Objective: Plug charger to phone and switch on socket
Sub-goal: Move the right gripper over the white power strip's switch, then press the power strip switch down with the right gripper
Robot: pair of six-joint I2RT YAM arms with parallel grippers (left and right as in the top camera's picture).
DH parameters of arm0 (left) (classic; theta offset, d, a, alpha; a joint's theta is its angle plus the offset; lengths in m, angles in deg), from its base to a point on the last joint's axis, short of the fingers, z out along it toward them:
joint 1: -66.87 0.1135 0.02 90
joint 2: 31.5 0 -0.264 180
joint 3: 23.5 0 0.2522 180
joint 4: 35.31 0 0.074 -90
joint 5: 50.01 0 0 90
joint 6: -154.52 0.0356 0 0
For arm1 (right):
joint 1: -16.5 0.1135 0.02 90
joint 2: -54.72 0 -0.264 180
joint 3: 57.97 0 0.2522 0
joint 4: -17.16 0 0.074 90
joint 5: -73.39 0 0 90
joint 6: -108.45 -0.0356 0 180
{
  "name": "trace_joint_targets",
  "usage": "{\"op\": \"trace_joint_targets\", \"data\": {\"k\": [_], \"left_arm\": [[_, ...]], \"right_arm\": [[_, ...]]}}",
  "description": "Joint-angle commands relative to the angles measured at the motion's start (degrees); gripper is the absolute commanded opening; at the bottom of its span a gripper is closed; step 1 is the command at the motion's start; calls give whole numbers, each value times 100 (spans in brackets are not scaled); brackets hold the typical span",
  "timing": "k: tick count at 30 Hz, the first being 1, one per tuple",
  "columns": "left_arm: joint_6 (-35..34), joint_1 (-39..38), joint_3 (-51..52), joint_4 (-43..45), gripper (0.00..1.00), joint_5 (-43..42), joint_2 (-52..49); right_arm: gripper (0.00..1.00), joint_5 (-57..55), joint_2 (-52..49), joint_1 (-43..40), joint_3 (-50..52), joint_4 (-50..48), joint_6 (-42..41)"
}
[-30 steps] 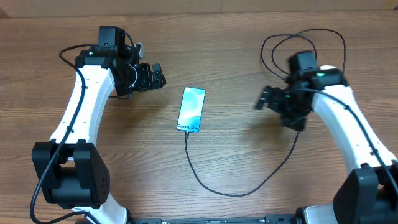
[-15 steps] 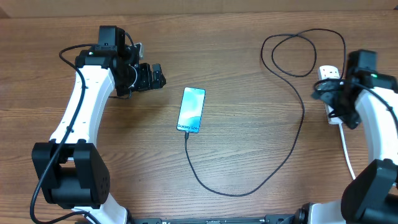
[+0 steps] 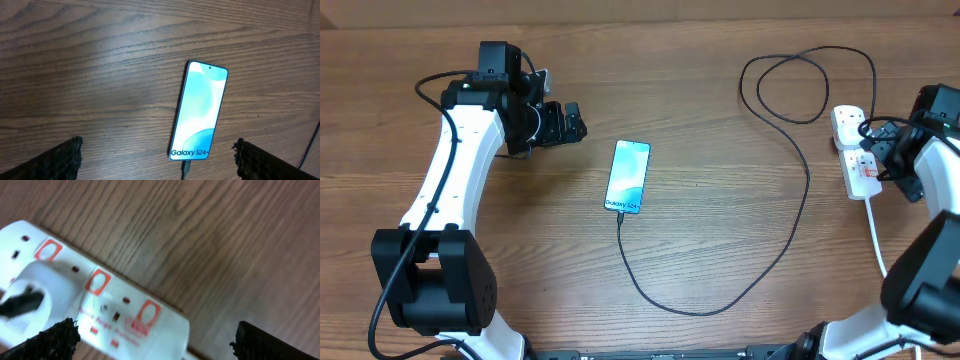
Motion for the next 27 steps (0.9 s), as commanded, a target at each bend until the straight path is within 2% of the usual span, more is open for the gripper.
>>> {"op": "trace_joint_targets", "data": {"k": [1, 13, 27], "left_arm": [[28, -11, -24, -9, 100, 37, 201], [28, -11, -24, -11, 100, 37, 201], [28, -11, -24, -11, 100, 37, 201]], "right_arm": [[100, -98, -295, -17, -72, -229, 26], [100, -94, -925, -87, -72, -1047, 24], [100, 577, -1016, -87, -72, -629, 28]]}}
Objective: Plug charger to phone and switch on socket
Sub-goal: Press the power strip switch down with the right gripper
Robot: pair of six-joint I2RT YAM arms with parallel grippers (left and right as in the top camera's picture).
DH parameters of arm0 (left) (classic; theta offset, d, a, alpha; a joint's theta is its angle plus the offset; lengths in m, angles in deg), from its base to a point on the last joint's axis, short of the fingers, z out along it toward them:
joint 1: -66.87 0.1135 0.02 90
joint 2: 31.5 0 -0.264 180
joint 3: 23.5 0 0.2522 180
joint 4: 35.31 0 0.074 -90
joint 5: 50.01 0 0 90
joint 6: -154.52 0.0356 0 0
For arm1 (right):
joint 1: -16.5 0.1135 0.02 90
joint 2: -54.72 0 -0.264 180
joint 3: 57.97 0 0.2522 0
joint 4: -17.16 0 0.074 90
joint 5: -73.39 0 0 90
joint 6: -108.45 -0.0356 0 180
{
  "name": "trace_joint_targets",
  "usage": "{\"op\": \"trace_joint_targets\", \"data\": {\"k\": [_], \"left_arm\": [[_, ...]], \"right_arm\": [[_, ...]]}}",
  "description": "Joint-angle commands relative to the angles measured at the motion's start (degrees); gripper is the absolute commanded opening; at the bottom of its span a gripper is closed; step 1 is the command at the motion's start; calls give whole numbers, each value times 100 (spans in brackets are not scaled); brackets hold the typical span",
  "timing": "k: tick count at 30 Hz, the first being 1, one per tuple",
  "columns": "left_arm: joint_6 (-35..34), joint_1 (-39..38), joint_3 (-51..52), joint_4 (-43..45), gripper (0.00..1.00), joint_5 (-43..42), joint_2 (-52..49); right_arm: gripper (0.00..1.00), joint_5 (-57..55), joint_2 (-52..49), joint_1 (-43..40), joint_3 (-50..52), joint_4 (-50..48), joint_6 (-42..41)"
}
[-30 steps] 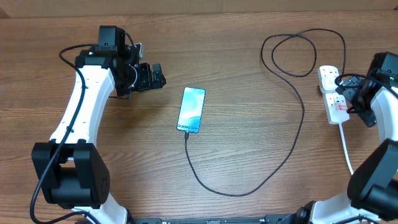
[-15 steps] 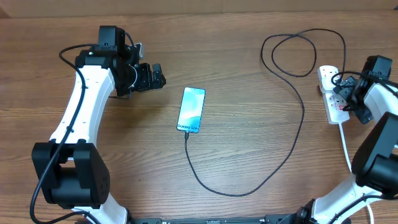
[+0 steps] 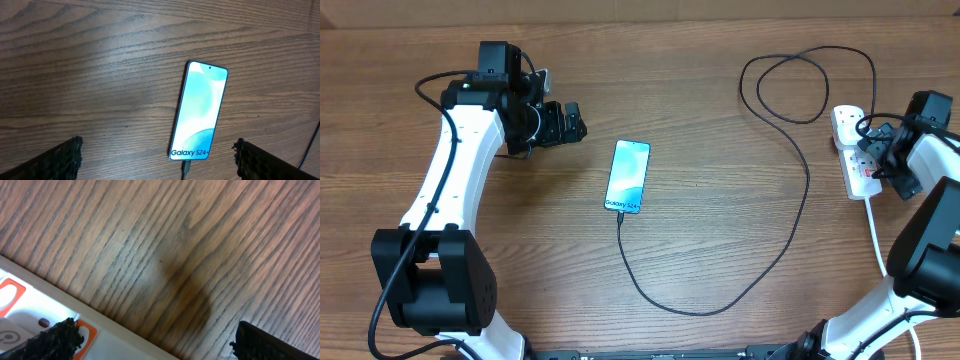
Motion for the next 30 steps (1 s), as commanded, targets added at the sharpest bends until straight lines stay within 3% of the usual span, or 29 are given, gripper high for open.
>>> {"op": "trace_joint_targets", "data": {"k": [1, 27, 30], "left_arm": [[26, -11, -24, -9, 100, 37, 201], [26, -11, -24, -9, 100, 37, 201], [26, -11, -24, -11, 100, 37, 201]], "right_arm": [[100, 470, -153, 59, -17, 210, 63], [100, 721, -160, 59, 52, 411, 345], [100, 645, -111, 13, -166, 748, 662]]}}
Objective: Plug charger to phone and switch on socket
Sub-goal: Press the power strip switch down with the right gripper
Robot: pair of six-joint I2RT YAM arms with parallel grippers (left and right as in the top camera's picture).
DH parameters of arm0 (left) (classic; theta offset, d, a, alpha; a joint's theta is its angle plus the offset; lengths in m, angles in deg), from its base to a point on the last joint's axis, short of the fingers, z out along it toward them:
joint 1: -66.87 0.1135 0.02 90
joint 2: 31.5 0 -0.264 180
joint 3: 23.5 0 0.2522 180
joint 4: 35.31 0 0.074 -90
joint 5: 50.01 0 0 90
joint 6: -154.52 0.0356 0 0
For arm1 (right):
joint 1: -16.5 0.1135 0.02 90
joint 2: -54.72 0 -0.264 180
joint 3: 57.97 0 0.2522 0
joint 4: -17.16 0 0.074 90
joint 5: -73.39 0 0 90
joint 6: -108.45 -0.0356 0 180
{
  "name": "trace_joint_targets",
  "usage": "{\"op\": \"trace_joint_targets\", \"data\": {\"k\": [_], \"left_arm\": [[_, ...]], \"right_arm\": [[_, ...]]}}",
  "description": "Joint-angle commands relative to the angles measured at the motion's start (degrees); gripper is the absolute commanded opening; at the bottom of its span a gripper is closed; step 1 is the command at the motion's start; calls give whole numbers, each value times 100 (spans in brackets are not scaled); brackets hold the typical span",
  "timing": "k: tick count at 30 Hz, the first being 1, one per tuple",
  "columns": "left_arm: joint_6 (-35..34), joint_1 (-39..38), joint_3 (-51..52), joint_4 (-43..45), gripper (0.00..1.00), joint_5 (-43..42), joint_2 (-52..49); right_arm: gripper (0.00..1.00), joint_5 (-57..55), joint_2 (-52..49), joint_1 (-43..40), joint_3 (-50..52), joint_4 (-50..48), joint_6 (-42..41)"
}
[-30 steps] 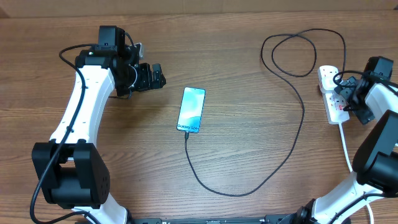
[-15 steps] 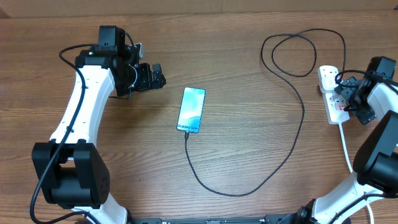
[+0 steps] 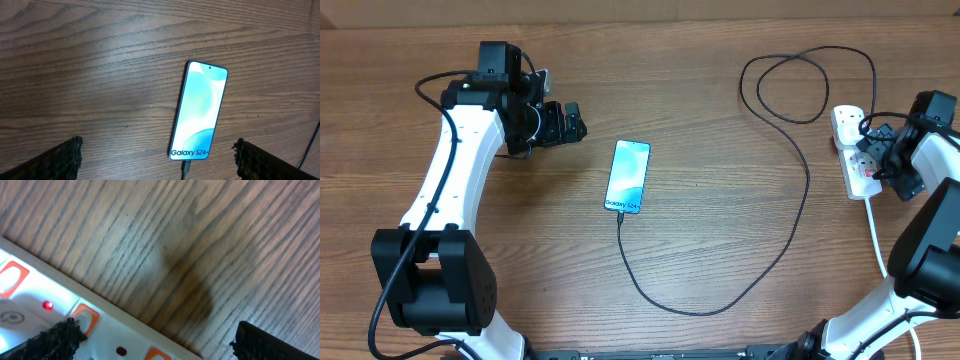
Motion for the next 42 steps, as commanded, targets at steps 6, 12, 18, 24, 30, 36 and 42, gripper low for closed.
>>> {"op": "trace_joint_targets", "data": {"k": [6, 12, 18, 24, 30, 36, 42], "left_arm": [[26, -11, -24, -9, 100, 37, 201], [26, -11, -24, -11, 100, 37, 201], [26, -11, -24, -11, 100, 37, 201], [26, -11, -24, -11, 100, 37, 201], [26, -11, -24, -9, 100, 37, 201], [26, -11, -24, -11, 99, 37, 201], [26, -11, -24, -9, 100, 37, 201]], "right_arm": [[100, 422, 133, -7, -1147, 1943, 505], [100, 450, 160, 26, -1432, 2406, 505], [100, 448, 160, 24, -1427, 2385, 505], [100, 450, 160, 24, -1427, 2385, 505], [100, 450, 160, 24, -1427, 2385, 505], [100, 448, 160, 24, -1427, 2385, 505], [100, 448, 160, 24, -1427, 2385, 505]]}}
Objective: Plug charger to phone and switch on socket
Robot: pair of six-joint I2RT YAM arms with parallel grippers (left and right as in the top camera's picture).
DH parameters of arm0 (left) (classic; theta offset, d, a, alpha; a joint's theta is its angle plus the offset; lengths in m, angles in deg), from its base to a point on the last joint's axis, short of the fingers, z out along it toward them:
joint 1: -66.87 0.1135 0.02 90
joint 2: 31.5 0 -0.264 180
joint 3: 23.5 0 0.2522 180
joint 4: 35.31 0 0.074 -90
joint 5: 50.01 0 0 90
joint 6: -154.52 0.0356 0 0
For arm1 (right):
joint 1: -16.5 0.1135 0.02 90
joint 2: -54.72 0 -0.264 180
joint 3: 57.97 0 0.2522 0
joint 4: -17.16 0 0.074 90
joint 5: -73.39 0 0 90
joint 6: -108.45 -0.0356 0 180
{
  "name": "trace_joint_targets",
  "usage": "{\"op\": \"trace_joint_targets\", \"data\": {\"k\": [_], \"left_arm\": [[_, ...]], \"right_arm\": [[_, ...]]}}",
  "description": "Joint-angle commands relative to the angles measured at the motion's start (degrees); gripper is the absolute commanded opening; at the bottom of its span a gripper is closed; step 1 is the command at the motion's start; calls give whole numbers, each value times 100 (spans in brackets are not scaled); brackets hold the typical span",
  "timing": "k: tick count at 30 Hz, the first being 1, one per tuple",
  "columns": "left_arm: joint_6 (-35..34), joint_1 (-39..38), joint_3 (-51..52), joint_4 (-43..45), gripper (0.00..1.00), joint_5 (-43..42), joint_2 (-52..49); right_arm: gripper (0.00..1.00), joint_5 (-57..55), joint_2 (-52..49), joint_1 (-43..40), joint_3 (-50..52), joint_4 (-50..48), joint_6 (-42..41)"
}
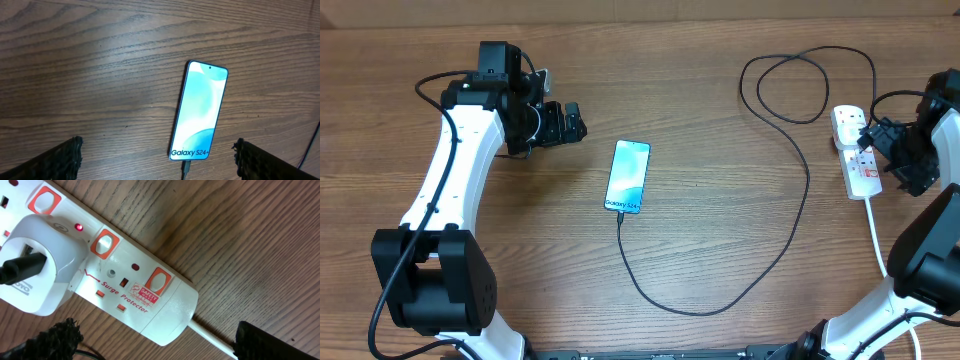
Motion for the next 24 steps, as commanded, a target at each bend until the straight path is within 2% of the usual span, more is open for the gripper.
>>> {"op": "trace_joint_targets", "data": {"k": [1, 17, 24], "left_arm": [[28, -11, -24, -11, 100, 37, 201], [28, -24, -24, -9, 100, 37, 98], [28, -280, -24, -9, 100, 37, 356]], "right_arm": [[100, 9, 131, 9, -61, -4, 44], [100, 11, 131, 9, -61, -4, 44], [100, 9, 131, 9, -61, -4, 44]]}}
